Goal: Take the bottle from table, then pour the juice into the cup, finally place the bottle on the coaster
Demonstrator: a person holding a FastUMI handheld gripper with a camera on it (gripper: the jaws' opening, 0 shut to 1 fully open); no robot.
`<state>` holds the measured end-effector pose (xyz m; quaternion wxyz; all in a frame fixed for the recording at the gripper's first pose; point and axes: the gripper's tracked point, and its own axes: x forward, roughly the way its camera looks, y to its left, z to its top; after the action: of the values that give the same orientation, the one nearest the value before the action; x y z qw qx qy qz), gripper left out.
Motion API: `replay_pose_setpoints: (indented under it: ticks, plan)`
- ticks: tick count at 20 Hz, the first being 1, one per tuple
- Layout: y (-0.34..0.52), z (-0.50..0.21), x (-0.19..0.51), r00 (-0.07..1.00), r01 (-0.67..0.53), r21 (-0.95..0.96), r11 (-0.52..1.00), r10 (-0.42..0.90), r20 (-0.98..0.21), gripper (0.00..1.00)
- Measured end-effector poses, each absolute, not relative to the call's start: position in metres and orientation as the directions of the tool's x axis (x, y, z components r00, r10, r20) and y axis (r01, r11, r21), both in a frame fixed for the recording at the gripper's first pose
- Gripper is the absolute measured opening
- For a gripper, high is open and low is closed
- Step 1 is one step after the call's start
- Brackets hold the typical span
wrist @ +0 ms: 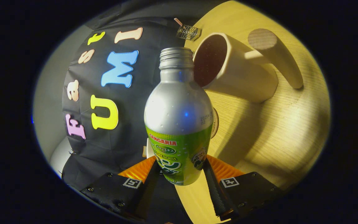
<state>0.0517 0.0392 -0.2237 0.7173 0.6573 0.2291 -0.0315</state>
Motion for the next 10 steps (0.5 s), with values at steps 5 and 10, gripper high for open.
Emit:
replay_pose_setpoints:
  ticks: [5,10]
  plan:
    - [0.045,-0.223,0.055,0.895,0.353,0.934,0.054,0.271,-0.354,0.78]
    - [0.053,-0.218,0.057,0.892,0.363,0.932,-0.015,0.296,-0.343,0.78]
